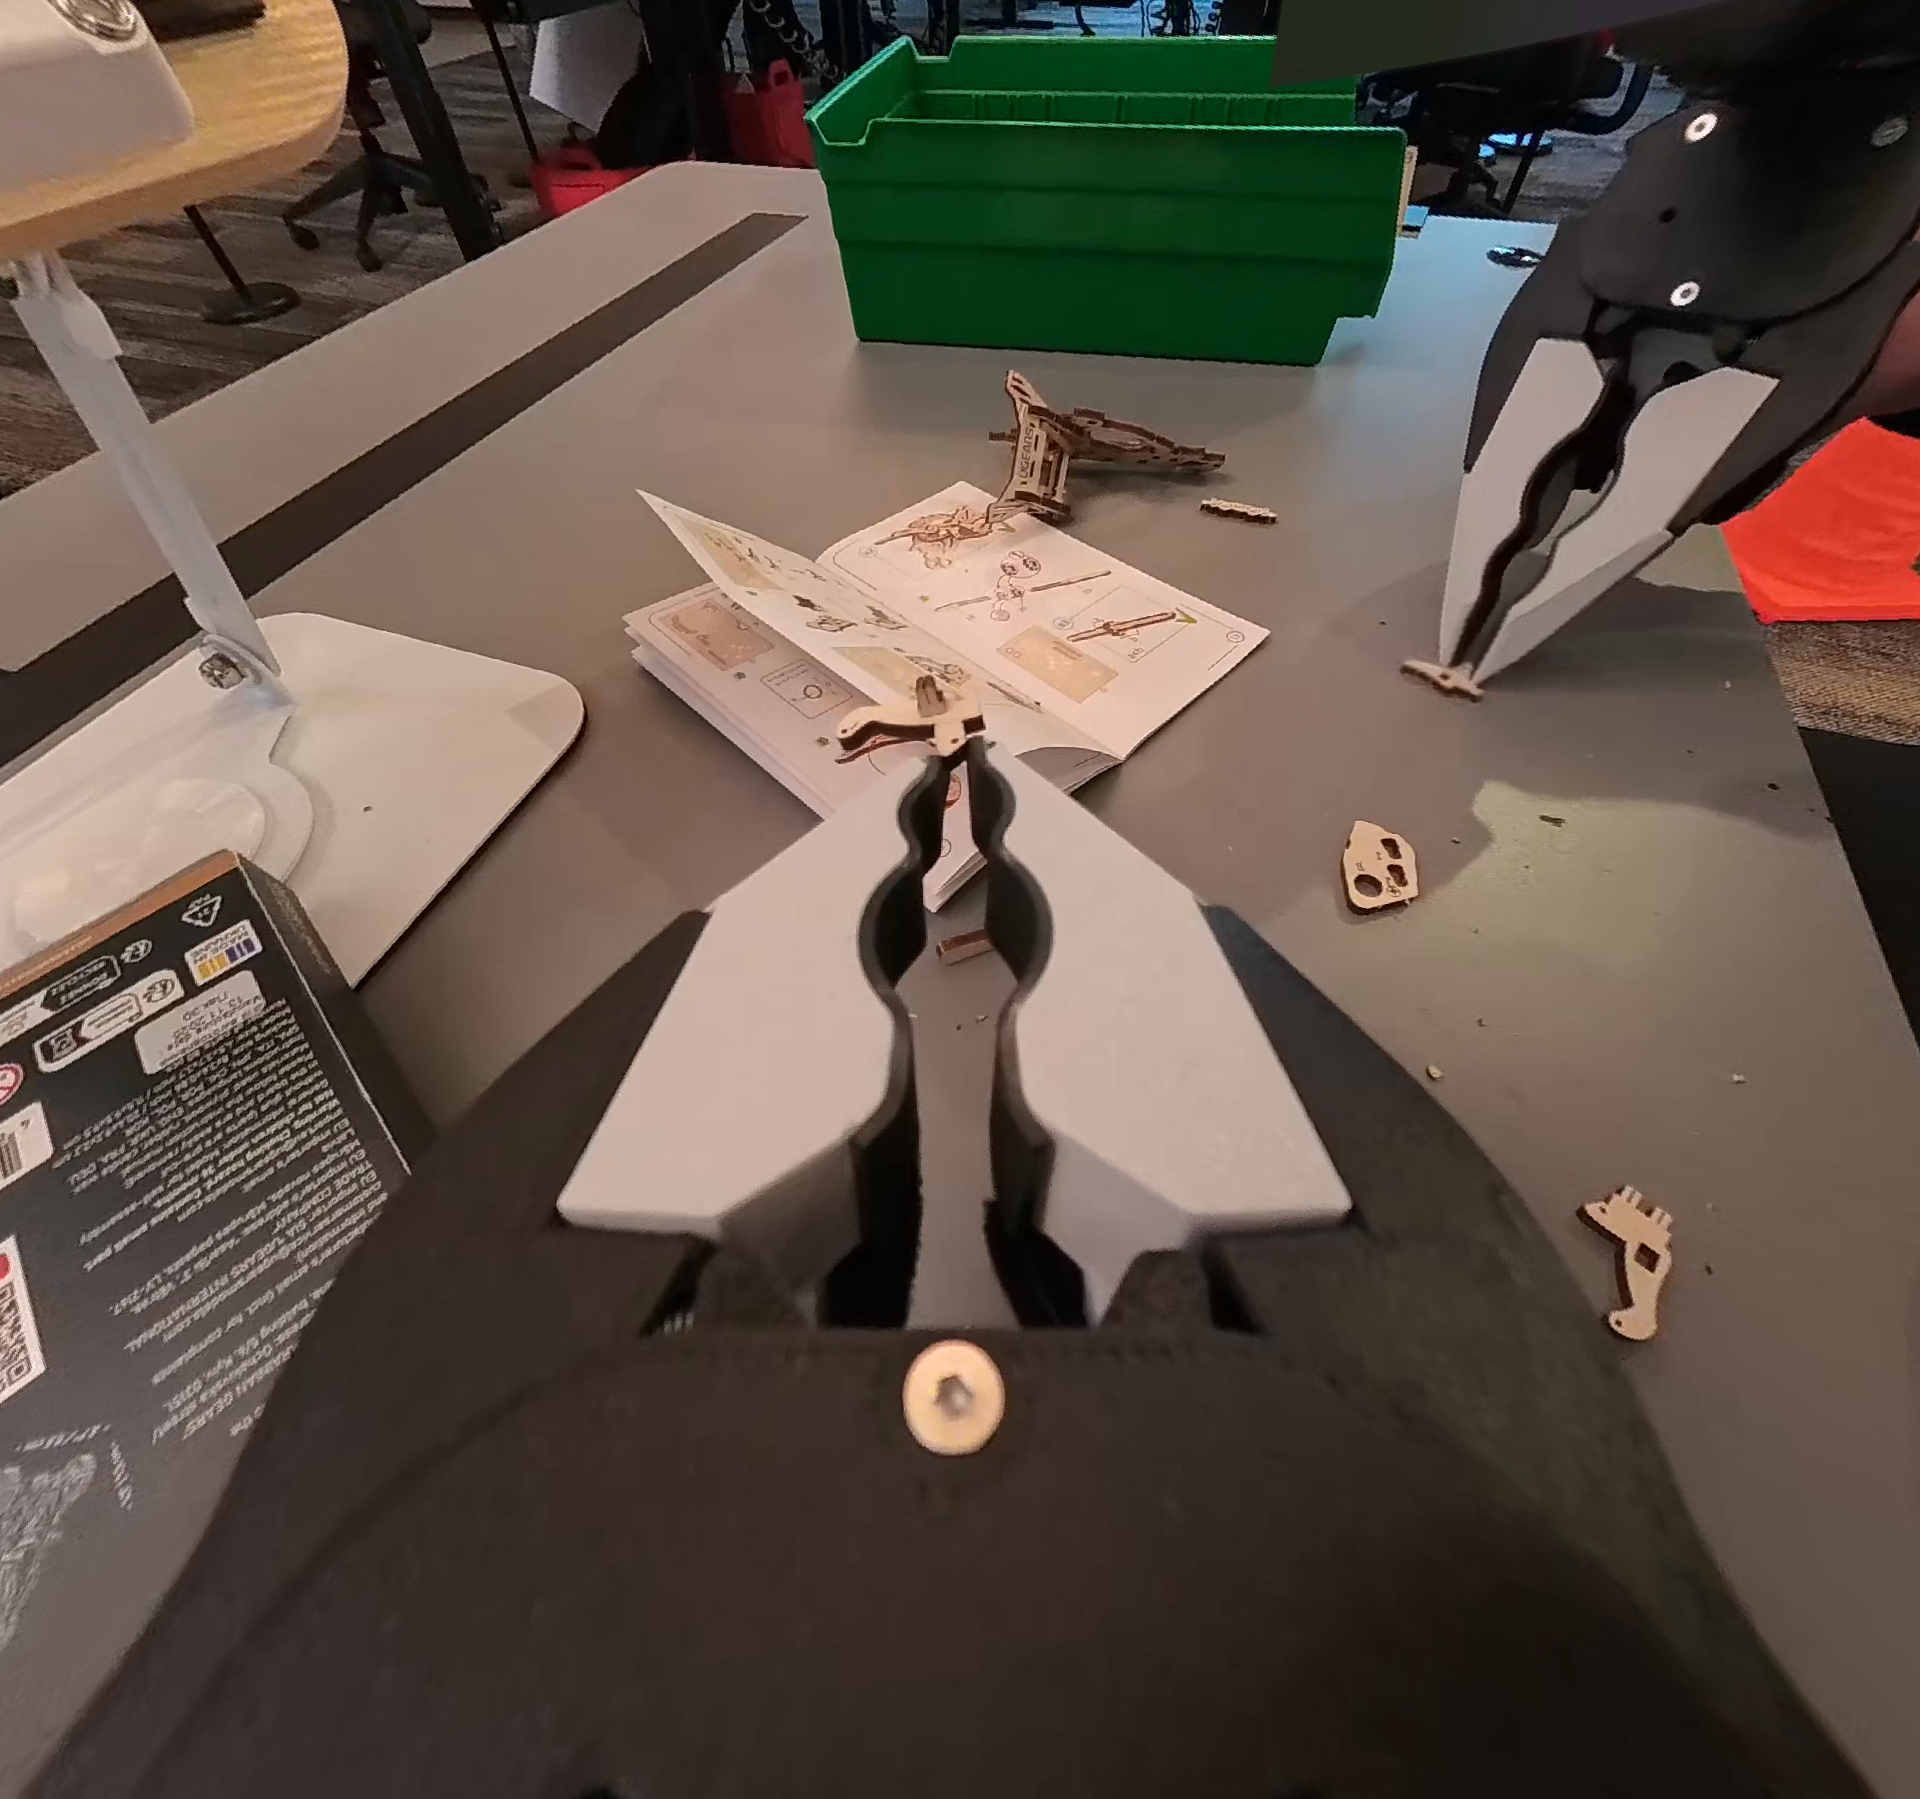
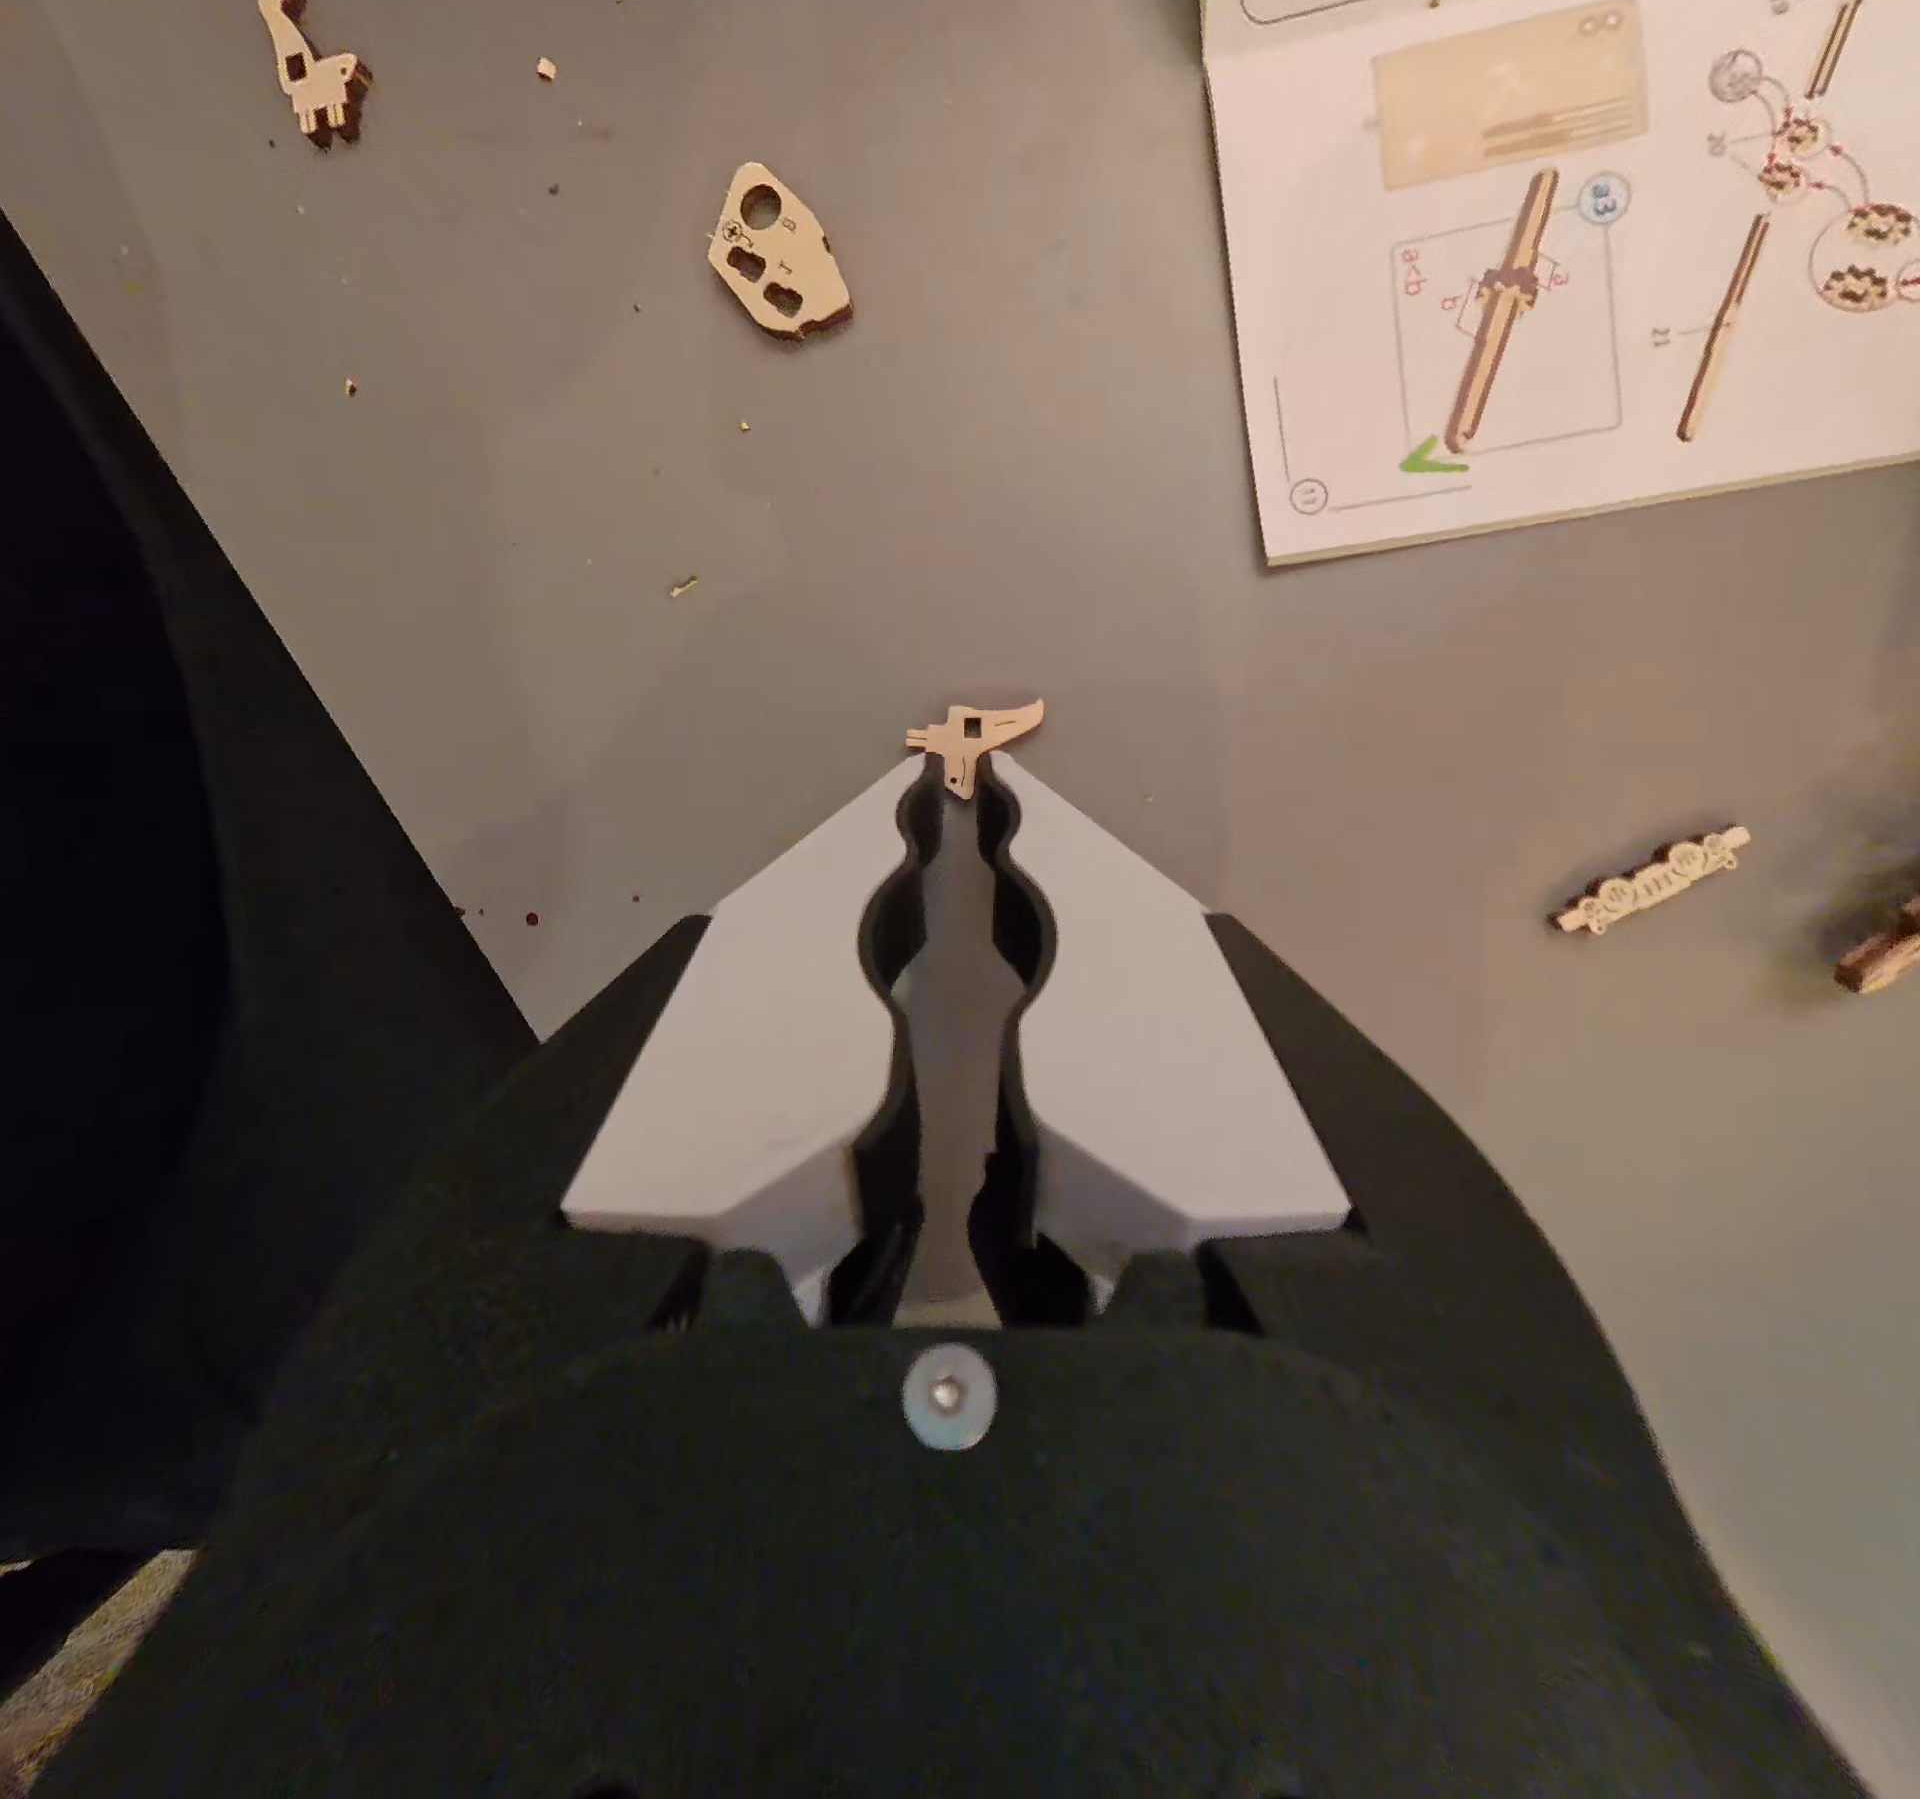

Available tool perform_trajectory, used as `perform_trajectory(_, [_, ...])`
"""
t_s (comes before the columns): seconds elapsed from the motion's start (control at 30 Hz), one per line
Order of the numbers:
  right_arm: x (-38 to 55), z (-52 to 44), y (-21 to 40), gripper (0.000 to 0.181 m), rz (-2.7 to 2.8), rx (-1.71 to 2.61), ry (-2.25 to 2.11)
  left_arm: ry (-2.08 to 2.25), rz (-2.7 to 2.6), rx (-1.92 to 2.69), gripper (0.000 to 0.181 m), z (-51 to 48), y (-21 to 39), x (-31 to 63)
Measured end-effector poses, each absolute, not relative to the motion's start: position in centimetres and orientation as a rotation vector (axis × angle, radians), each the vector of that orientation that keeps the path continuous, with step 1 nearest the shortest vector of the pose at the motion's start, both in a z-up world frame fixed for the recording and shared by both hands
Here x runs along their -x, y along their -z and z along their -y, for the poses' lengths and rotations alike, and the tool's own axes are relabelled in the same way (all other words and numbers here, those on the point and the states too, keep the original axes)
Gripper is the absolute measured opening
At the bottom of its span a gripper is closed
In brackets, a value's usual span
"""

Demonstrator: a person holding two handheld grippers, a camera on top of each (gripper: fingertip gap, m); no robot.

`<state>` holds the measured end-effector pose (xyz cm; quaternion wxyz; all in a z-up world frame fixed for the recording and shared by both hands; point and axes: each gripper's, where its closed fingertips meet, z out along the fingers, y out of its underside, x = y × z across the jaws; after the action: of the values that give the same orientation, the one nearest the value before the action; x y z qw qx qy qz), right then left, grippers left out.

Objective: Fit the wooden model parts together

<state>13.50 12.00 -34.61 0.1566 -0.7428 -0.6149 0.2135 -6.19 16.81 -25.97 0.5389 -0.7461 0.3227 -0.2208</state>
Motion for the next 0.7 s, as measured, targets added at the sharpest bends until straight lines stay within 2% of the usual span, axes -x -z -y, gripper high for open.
perform_trajectory(0.43, [-13.3,-12.0,34.6,0.005,1.938,2.009,-0.643,0.541,-0.767,1.782,0.001,-16.9,26.2,5.9])
perform_trajectory(0.7, [-13.7,-12.2,33.8,0.019,1.842,2.020,-0.728,0.526,-0.840,1.746,0.001,-16.3,25.4,3.9])
